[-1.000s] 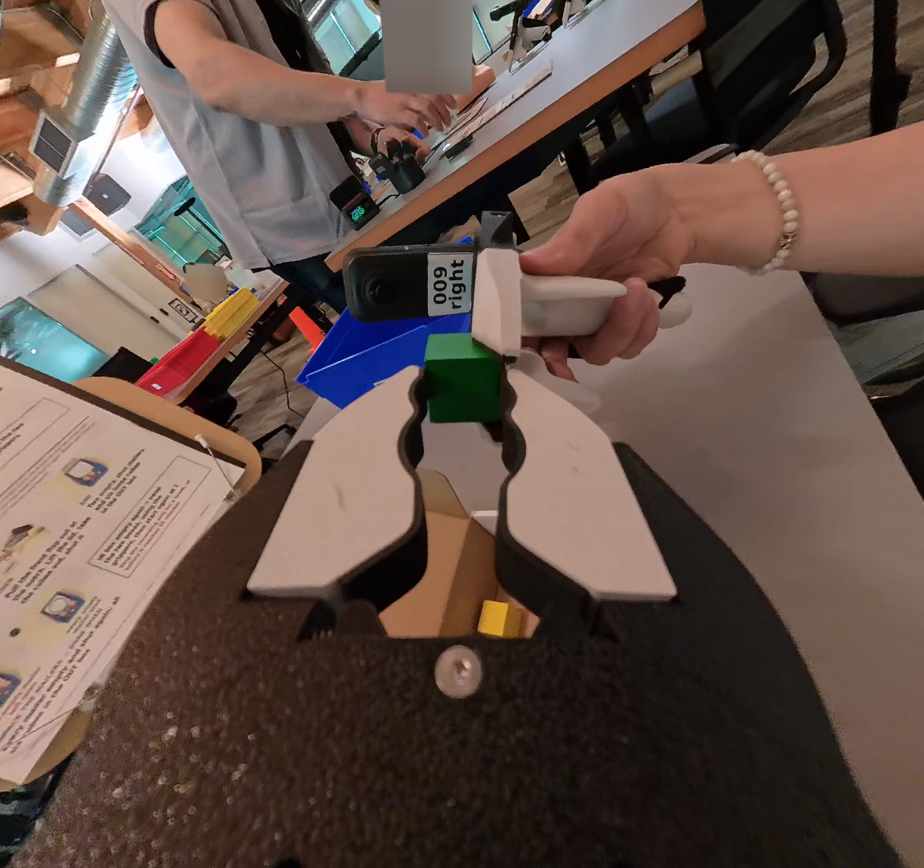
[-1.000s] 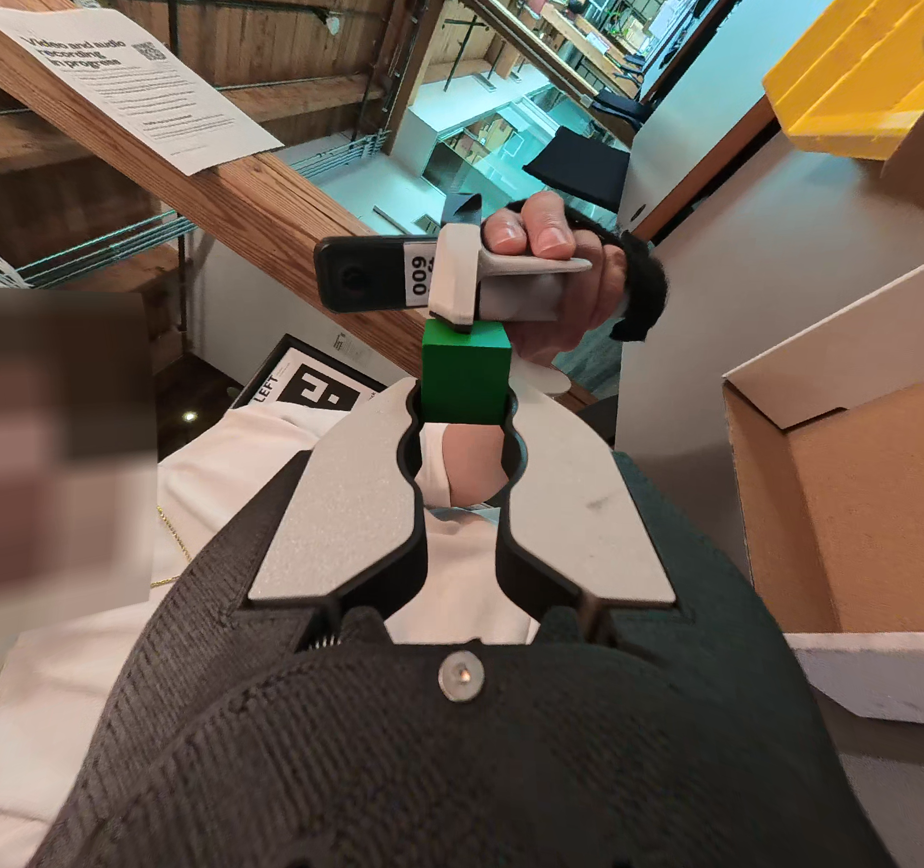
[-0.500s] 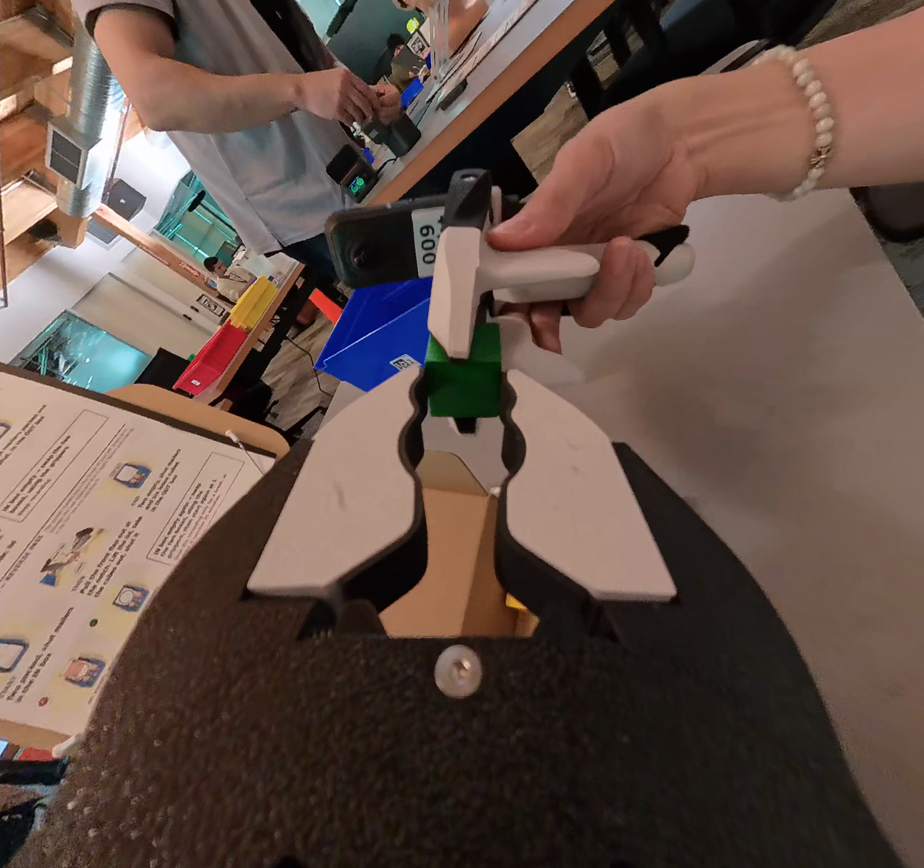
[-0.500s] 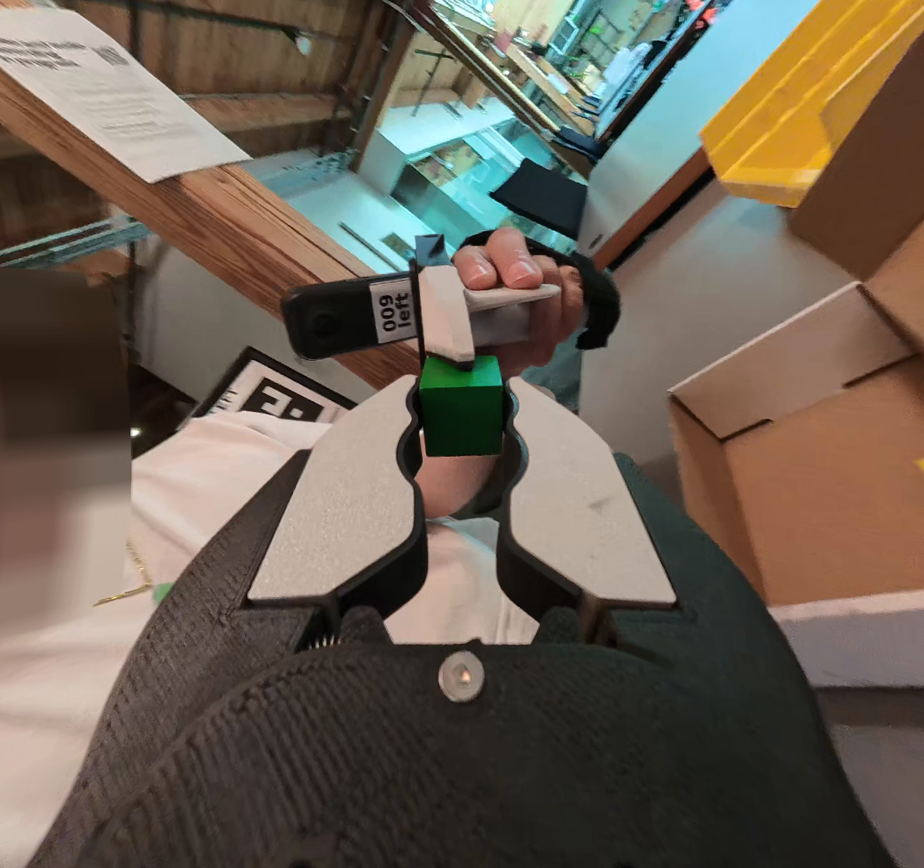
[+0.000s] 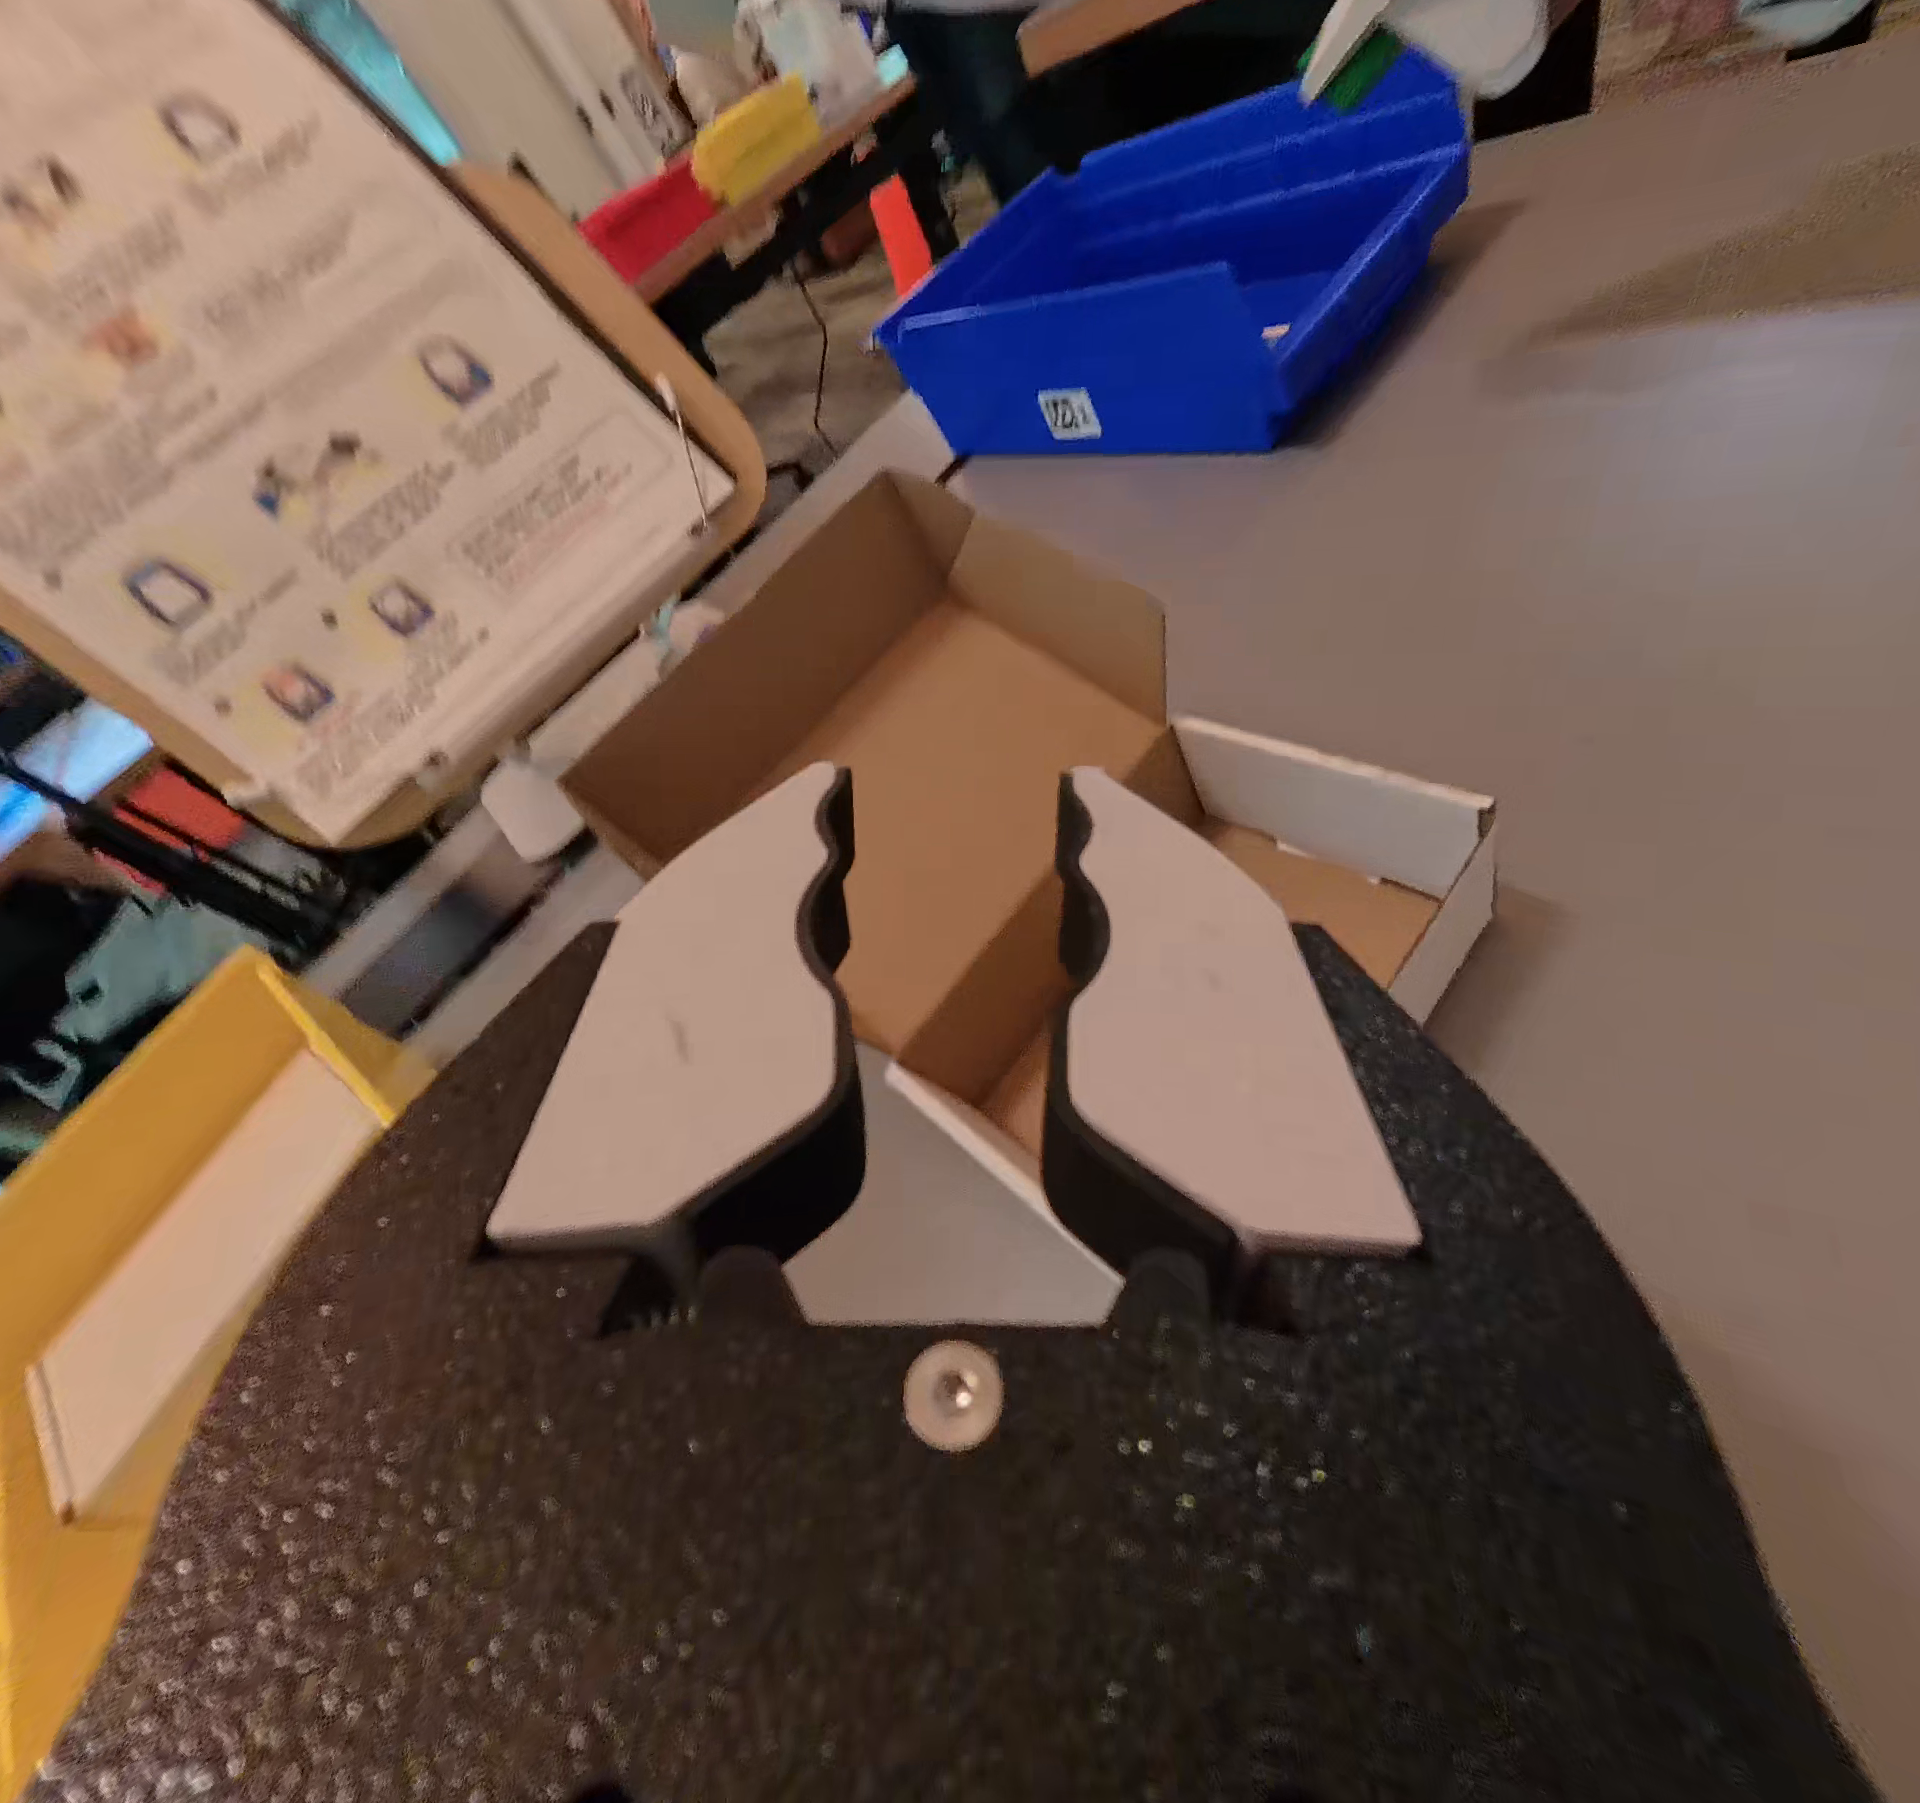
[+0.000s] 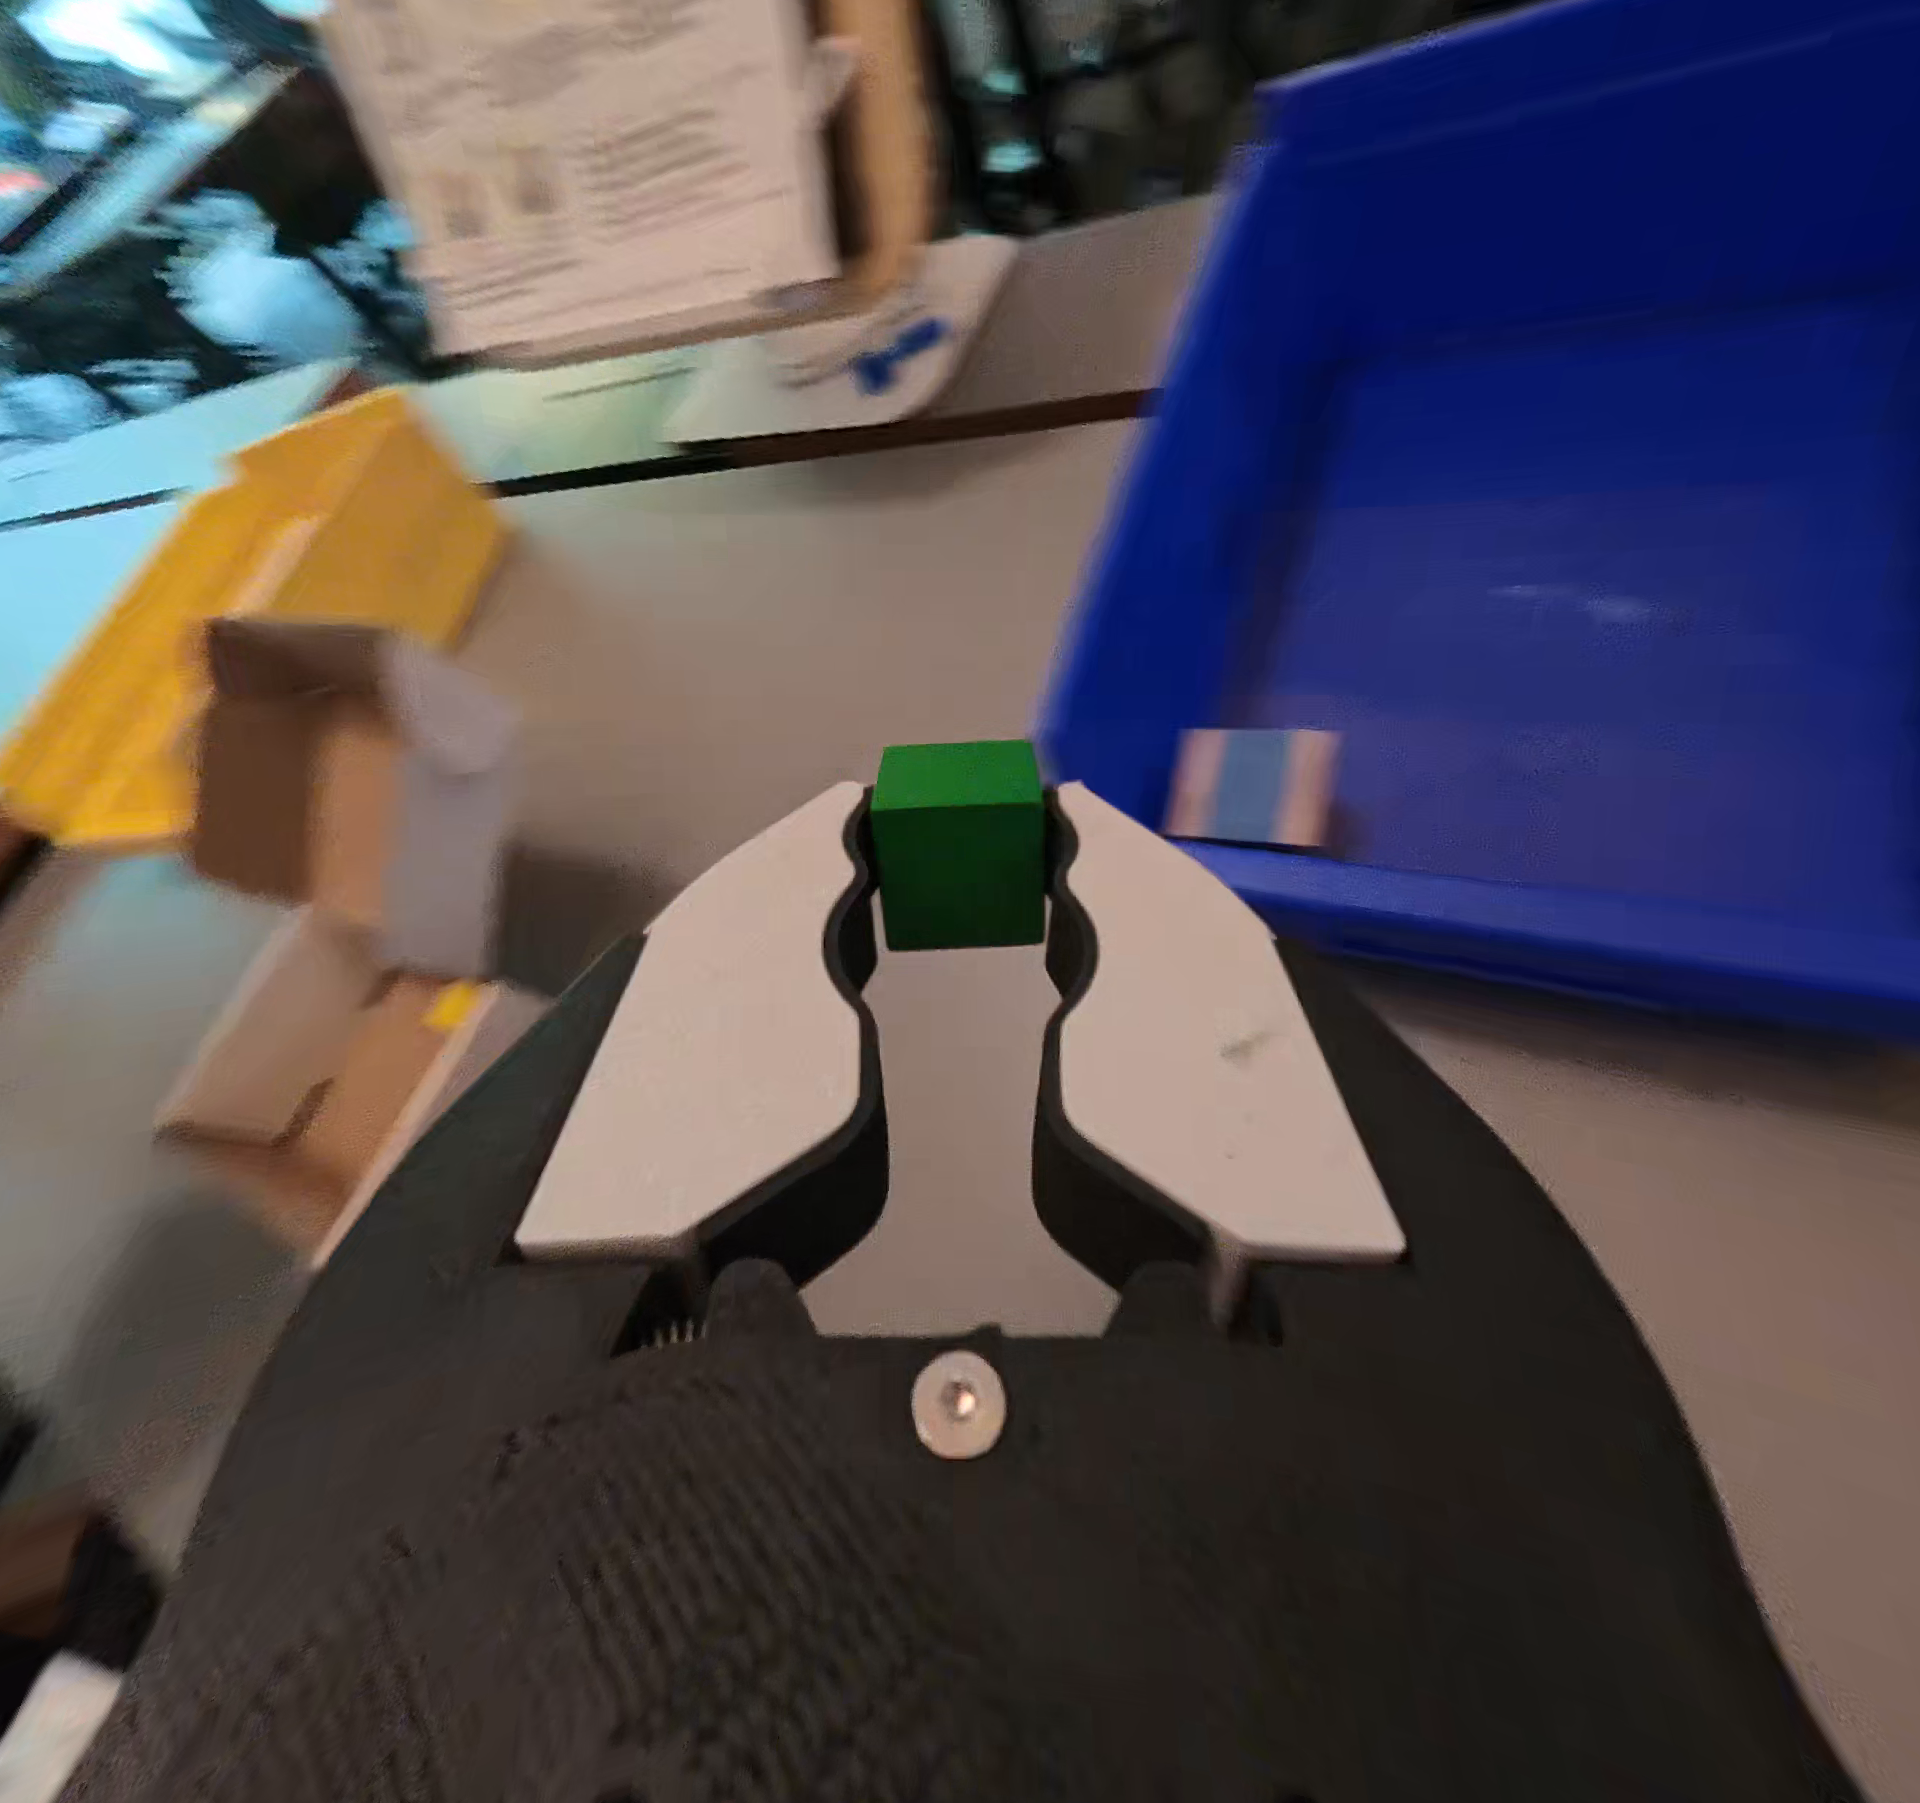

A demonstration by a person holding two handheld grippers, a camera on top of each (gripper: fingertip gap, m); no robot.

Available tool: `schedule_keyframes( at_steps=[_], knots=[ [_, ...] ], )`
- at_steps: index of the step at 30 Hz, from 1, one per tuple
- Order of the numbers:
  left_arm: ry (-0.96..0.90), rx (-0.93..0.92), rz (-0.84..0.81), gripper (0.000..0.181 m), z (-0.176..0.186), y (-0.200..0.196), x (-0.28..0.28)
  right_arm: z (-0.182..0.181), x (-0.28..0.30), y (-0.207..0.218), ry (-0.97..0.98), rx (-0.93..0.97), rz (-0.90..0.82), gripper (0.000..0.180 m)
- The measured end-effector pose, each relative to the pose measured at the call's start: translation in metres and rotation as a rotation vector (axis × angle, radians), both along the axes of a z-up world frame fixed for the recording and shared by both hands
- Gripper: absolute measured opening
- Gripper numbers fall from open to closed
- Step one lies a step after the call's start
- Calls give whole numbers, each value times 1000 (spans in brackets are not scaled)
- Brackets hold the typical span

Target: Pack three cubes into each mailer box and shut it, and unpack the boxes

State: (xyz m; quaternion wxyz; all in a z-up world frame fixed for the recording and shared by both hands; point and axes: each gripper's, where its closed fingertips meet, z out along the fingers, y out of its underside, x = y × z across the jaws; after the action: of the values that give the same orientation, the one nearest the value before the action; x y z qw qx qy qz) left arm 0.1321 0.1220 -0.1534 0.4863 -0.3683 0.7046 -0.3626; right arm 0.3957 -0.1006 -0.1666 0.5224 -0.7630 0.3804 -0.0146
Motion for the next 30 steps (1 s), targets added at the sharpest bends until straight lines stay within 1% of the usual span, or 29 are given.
schedule_keyframes(
  at_steps=[1, 3, 4, 8, 10, 13, 19, 21, 23, 27, 29, 30],
  knots=[
    [32, -15, 16, 36, -6, 4, -1, -7, 19, -15, 15, -63, -52, 29],
    [91, -17, 25, 36, -18, 6, -2, -20, 52, -34, 5, -205, -113, 29],
    [121, -7, 19, 36, -25, 5, -3, -29, 63, -39, 16, -286, -117, 29],
    [214, 56, -8, 37, -50, -1, -4, -71, 76, -38, 124, -554, -22, 29],
    [244, 79, -15, 37, -59, -3, -5, -79, 82, -34, 129, -599, -3, 29],
    [274, 75, -34, 37, -68, -5, -7, -90, 81, -33, 194, -665, 35, 29],
    [297, 55, -37, 37, -73, -3, -9, -101, 76, -22, 313, -600, 83, 31],
    [302, 36, -41, 37, -75, -3, -8, -104, 74, -22, 317, -599, 83, 43],
    [317, 10, -33, 37, -76, -3, -8, -106, 71, -26, 315, -614, 83, 49],
    [358, -4, 6, 37, -81, 2, -8, -99, 58, -21, 329, -510, 97, 53],
    [373, -34, 44, 37, -79, 5, -7, -88, 54, -21, 291, -448, 66, 60],
    [384, -69, 70, 37, -78, 6, -5, -81, 48, -20, 275, -406, 48, 61]
  ],
)
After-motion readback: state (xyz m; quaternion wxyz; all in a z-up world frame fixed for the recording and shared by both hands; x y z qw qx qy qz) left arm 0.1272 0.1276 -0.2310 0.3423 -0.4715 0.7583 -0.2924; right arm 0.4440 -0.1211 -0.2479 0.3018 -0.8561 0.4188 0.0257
